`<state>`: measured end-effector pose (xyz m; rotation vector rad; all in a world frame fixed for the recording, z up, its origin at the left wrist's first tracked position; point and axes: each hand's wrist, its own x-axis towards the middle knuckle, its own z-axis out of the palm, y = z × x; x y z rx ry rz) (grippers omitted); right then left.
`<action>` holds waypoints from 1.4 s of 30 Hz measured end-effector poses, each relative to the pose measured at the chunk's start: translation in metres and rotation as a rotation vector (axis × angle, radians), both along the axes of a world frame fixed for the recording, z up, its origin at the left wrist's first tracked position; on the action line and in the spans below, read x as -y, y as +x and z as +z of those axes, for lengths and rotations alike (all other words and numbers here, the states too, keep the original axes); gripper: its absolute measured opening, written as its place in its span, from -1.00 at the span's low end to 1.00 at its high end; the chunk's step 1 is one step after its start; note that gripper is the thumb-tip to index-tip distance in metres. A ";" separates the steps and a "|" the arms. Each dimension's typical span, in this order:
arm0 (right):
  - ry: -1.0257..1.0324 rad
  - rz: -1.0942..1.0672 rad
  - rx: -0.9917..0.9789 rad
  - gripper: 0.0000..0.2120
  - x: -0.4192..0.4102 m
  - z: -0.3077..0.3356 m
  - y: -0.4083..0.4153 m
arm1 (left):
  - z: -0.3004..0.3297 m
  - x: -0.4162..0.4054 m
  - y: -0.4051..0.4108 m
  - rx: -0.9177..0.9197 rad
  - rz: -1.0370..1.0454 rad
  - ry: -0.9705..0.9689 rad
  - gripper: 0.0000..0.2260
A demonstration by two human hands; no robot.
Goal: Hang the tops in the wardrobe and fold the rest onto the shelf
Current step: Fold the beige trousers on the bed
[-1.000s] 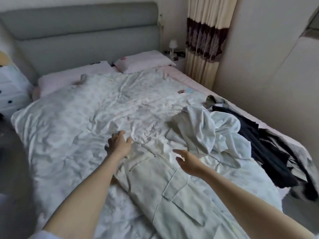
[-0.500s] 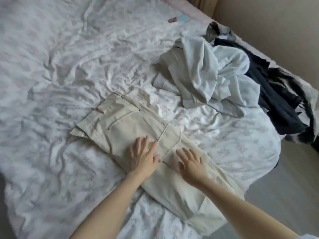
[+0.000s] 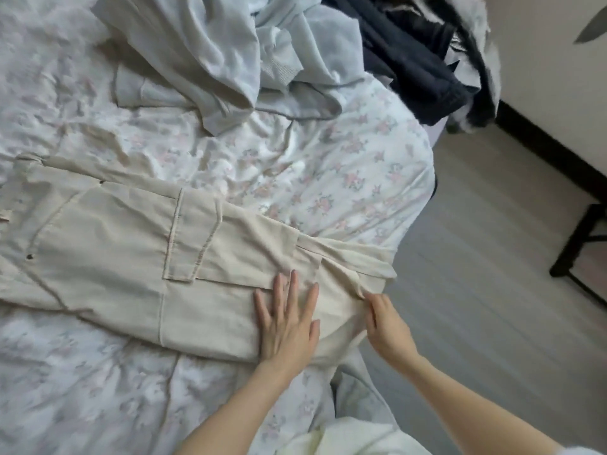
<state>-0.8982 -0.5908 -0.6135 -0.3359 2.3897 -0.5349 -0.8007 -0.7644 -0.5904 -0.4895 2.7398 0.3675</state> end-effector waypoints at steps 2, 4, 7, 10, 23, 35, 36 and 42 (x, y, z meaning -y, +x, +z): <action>-0.057 -0.218 -0.071 -0.73 0.002 -0.006 -0.012 | 0.000 0.001 -0.015 -0.056 -0.128 -0.039 -0.34; -0.054 -0.340 -0.040 -0.63 -0.001 -0.016 -0.027 | 0.000 0.003 -0.038 -0.117 -0.190 -0.081 -0.39; -0.014 -0.261 0.035 -0.47 -0.011 -0.035 -0.049 | -0.001 0.009 -0.079 -0.173 -0.208 -0.121 -0.51; 0.005 -0.198 0.072 -0.50 -0.023 -0.055 -0.069 | -0.004 0.006 -0.110 -0.207 -0.229 -0.147 -0.75; 0.142 0.006 0.010 -0.83 -0.063 -0.048 -0.132 | -0.012 -0.018 -0.141 -0.088 -0.151 -0.026 -0.92; -0.249 -0.752 0.044 -0.54 -0.011 -0.024 -0.087 | -0.015 -0.040 -0.085 -0.341 -0.372 -0.170 -0.56; -0.273 -0.734 0.080 -0.54 -0.005 -0.023 -0.075 | -0.018 -0.038 -0.075 -0.305 -0.410 -0.188 -0.54; -0.279 -0.210 0.288 -0.48 0.033 -0.041 -0.053 | -0.027 -0.005 -0.070 0.006 -0.303 -0.305 -0.48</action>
